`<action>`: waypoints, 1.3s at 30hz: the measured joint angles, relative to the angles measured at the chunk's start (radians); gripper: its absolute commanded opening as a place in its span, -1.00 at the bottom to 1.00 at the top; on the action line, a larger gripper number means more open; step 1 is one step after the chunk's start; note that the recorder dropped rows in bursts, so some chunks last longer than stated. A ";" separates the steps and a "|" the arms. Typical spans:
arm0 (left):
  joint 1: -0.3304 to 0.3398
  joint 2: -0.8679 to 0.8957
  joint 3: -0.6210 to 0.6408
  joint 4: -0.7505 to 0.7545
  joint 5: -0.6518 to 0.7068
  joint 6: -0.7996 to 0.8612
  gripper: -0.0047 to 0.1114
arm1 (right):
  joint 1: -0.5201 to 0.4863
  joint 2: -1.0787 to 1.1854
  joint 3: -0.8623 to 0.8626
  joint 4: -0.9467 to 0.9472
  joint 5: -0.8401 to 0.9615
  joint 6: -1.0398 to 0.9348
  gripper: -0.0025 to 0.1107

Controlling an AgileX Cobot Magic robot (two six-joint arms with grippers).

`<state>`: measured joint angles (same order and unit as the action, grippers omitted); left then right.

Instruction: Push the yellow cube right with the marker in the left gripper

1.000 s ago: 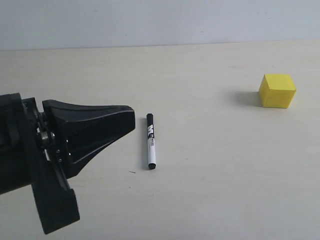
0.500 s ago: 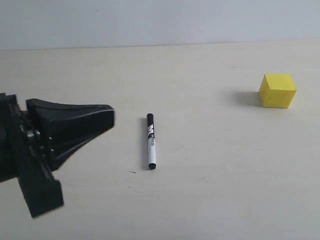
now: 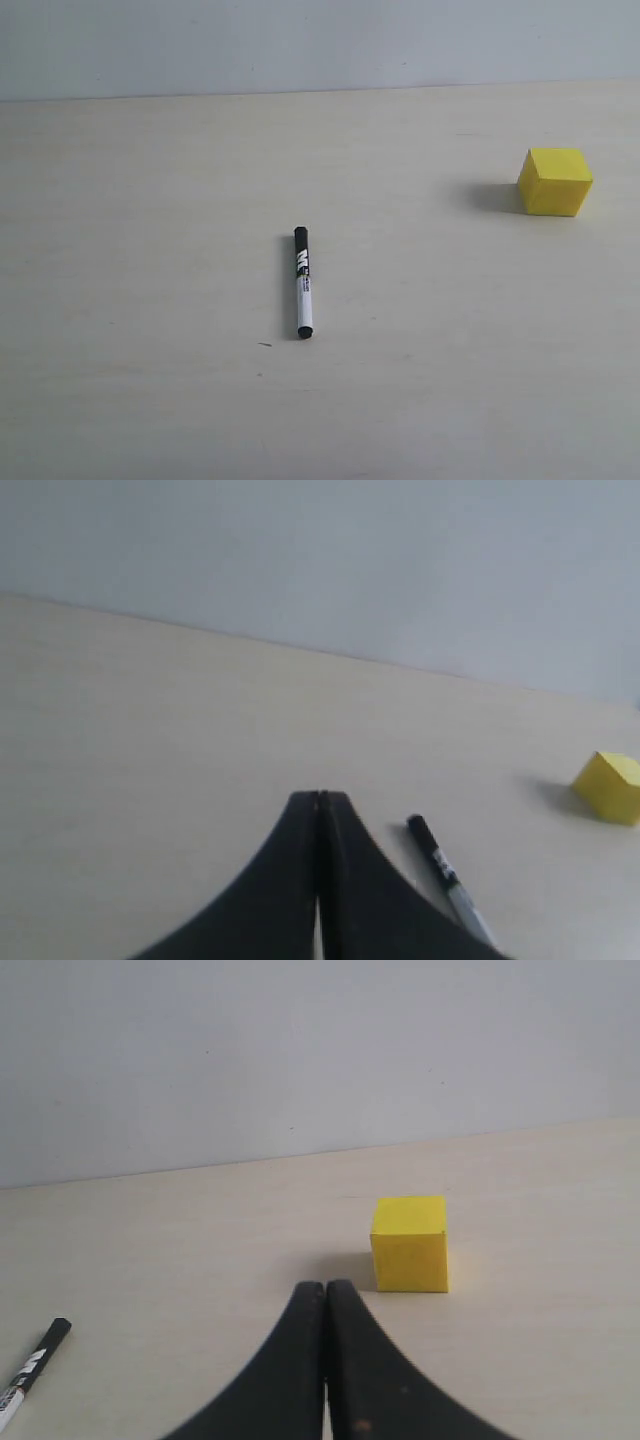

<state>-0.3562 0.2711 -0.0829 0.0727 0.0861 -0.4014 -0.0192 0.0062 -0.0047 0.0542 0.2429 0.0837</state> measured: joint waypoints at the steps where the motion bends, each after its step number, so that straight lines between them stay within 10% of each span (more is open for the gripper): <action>1: 0.016 -0.038 0.020 0.000 0.000 0.018 -0.92 | 0.000 0.000 0.000 0.000 0.000 0.000 -0.96; 15: 0.157 -0.265 0.079 0.000 -0.009 0.113 -0.92 | 0.000 0.000 0.000 0.000 0.000 0.000 -0.96; 39: 0.165 -0.265 0.079 0.000 -0.003 0.113 -0.92 | 0.000 0.000 0.000 0.000 0.000 0.000 -0.96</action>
